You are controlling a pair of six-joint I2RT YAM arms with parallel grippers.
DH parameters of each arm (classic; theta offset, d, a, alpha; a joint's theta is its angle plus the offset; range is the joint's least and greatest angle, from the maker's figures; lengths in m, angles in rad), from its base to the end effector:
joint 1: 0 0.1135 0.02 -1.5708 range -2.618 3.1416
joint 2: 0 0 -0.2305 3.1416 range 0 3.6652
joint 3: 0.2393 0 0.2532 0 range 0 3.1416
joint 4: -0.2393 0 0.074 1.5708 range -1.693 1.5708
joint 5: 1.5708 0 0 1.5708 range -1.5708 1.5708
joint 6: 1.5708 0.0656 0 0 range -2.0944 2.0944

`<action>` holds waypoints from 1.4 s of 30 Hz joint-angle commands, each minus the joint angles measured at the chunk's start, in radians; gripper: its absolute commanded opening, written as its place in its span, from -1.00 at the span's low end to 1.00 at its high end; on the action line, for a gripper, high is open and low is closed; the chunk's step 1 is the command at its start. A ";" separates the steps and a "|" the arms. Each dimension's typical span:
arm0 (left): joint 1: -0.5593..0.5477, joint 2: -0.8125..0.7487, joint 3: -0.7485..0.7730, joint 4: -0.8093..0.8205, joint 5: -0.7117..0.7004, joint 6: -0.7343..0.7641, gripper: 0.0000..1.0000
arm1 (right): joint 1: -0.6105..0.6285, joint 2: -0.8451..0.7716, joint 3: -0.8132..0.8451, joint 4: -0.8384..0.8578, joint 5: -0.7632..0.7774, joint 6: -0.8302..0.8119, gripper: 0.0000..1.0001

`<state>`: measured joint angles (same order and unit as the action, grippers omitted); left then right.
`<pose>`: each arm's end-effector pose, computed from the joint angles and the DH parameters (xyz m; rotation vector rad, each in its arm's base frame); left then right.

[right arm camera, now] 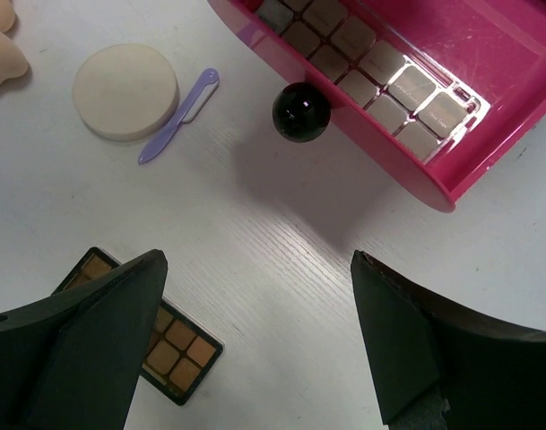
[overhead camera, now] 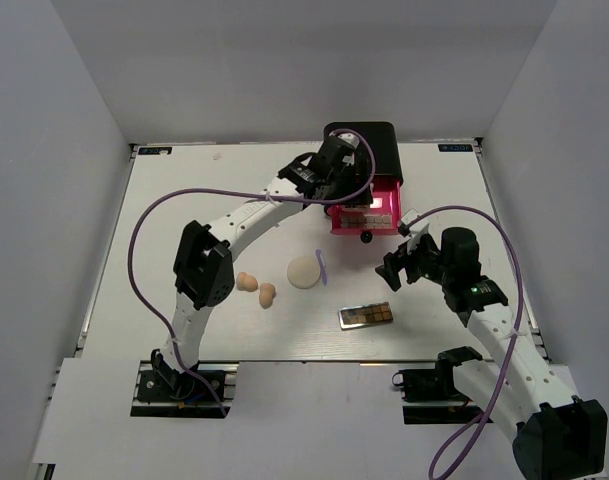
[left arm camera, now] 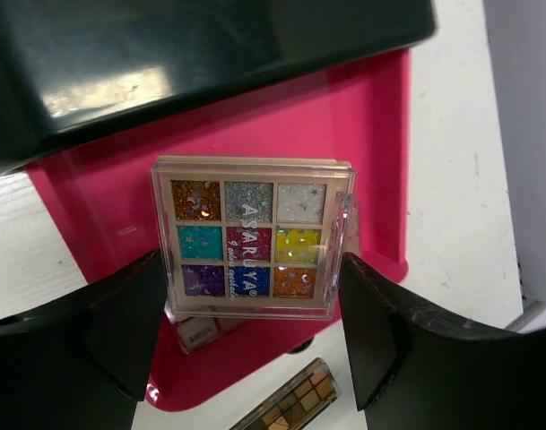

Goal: Organize the makeup

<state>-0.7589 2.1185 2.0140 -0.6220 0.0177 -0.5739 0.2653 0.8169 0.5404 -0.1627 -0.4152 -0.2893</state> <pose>0.3586 -0.3417 0.2516 0.2313 2.3898 -0.6833 0.2213 0.0876 0.2151 -0.7947 1.8271 0.4009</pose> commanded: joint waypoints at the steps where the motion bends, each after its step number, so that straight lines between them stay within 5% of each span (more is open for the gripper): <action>1: -0.005 -0.003 0.049 -0.035 -0.067 -0.041 -0.03 | -0.006 -0.016 -0.007 0.045 0.015 0.016 0.78; 20: -0.005 -0.003 0.068 -0.009 -0.061 -0.057 0.63 | -0.006 -0.007 0.004 0.032 -0.030 -0.010 0.78; 30: -0.005 0.000 0.069 -0.002 -0.052 -0.066 0.74 | -0.006 -0.002 0.009 0.028 -0.054 -0.014 0.78; 31: -0.005 0.001 0.068 -0.001 -0.055 -0.067 0.94 | -0.008 -0.004 0.009 0.028 -0.056 -0.016 0.78; 42: -0.005 -0.051 0.068 0.024 -0.047 -0.063 0.96 | -0.003 0.002 0.021 0.014 -0.091 -0.048 0.78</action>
<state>-0.7612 2.1517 2.0430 -0.6392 -0.0299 -0.6407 0.2619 0.8188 0.5404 -0.1570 -0.4644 -0.3038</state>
